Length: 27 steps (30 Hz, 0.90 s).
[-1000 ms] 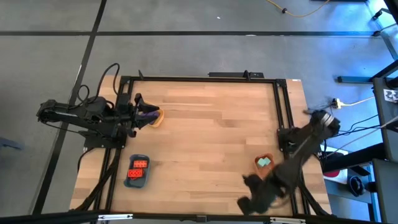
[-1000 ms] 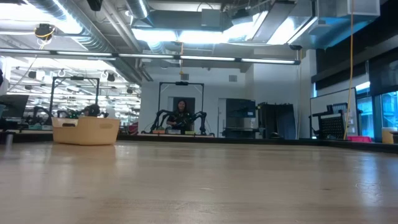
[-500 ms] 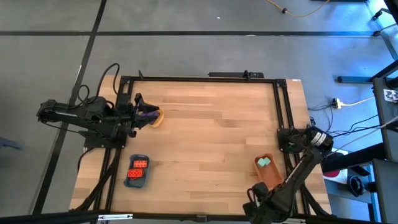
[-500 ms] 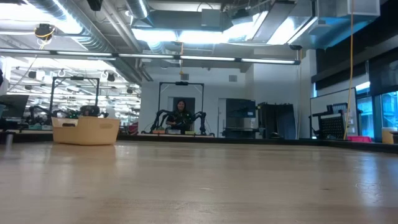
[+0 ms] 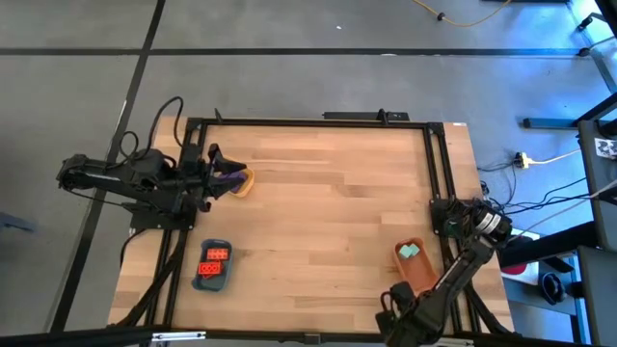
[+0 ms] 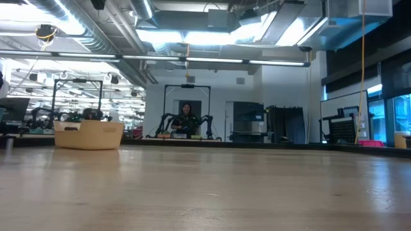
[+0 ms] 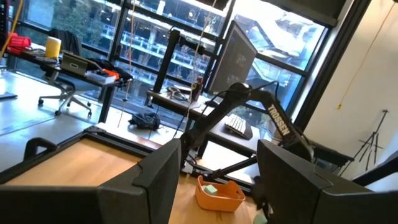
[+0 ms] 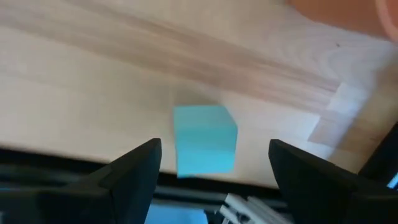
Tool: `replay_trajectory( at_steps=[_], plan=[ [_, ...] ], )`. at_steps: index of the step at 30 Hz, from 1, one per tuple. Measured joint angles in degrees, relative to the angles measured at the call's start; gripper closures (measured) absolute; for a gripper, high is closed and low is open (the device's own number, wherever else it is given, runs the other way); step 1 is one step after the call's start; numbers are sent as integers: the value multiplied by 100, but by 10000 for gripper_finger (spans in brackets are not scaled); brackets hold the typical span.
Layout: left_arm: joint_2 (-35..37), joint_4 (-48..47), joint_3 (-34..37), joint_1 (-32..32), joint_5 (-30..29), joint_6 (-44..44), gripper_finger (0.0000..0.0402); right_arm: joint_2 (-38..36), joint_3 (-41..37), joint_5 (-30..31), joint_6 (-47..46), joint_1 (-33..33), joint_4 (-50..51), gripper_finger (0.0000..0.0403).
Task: Sort & place blocks by color
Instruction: Put the light blue wooden block into the orange bin
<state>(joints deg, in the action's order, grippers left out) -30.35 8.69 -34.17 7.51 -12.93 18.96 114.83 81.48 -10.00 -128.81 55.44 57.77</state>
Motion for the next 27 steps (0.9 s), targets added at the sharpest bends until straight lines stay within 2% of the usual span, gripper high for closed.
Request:
replay_trajectory(
  at_steps=[10, 15, 21, 25, 27],
  plan=[
    [2, 9, 0, 0, -4, 0, 198, -17, -610, -61, 8, -22, -880, 109],
    [1, 9, 0, 1, -4, 0, 198, -22, -630, -60, 14, -24, -934, 162],
    [0, 9, 0, 2, -4, -2, 198, -63, -626, -111, 124, -7, -824, 268],
    [0, 9, 0, 0, -7, -2, 198, -269, -363, 354, 479, 67, -532, 267],
    [0, 9, 0, 2, -7, -2, 198, -436, -224, 843, 719, 111, -492, 267]
  ],
)
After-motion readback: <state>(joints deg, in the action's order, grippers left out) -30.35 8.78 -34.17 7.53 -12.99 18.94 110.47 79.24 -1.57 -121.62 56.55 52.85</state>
